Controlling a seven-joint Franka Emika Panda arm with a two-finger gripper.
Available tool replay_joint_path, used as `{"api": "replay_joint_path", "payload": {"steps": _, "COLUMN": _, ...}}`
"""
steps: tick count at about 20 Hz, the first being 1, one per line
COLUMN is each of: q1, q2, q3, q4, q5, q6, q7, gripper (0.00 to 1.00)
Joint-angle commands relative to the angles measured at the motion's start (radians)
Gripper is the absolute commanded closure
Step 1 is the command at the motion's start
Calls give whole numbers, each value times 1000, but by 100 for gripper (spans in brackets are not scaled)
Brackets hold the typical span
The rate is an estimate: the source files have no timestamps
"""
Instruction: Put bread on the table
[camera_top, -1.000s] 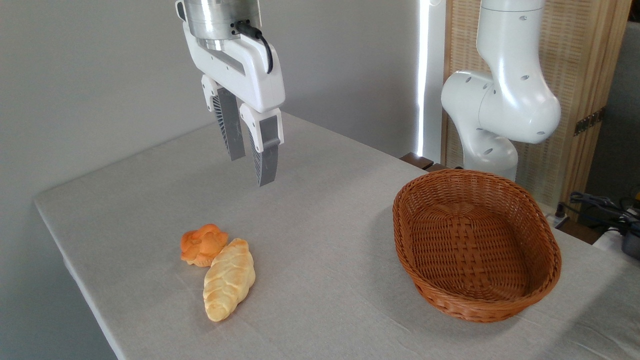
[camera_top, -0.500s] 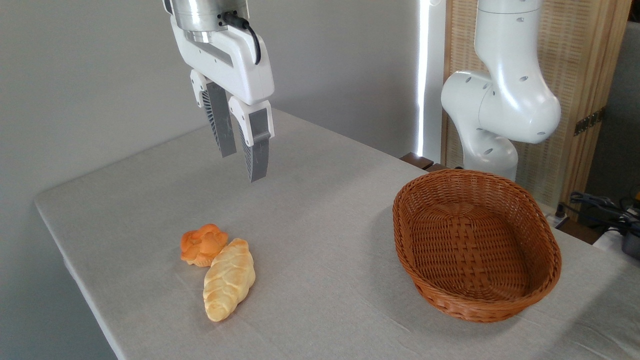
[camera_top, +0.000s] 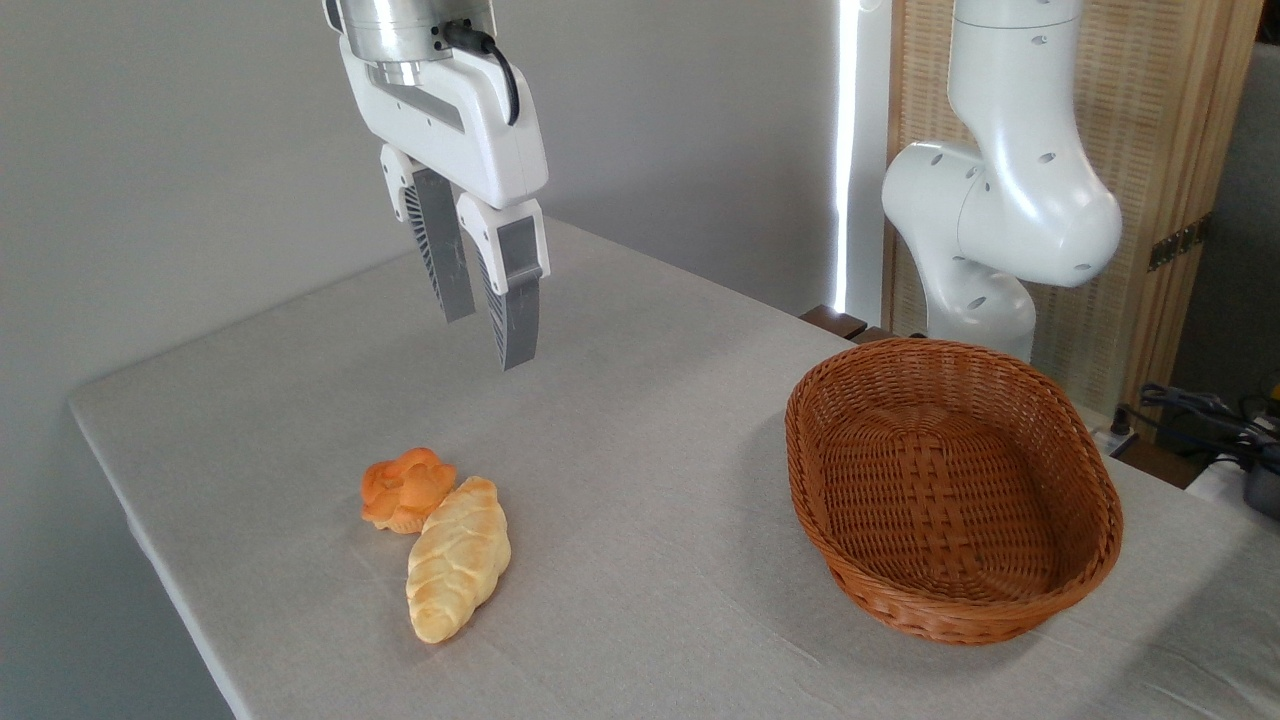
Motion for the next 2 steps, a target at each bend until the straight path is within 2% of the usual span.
{"api": "replay_joint_path", "payload": {"steps": 1, "q1": 10, "q2": 3, "q3": 0, "q4": 25, "q5": 13, "q6": -37, "q7": -13, "gripper": 0}}
{"api": "replay_joint_path", "payload": {"steps": 2, "q1": 10, "q2": 3, "q3": 1, "q4": 25, "q5": 13, "q6": -37, "q7": -13, "gripper": 0}}
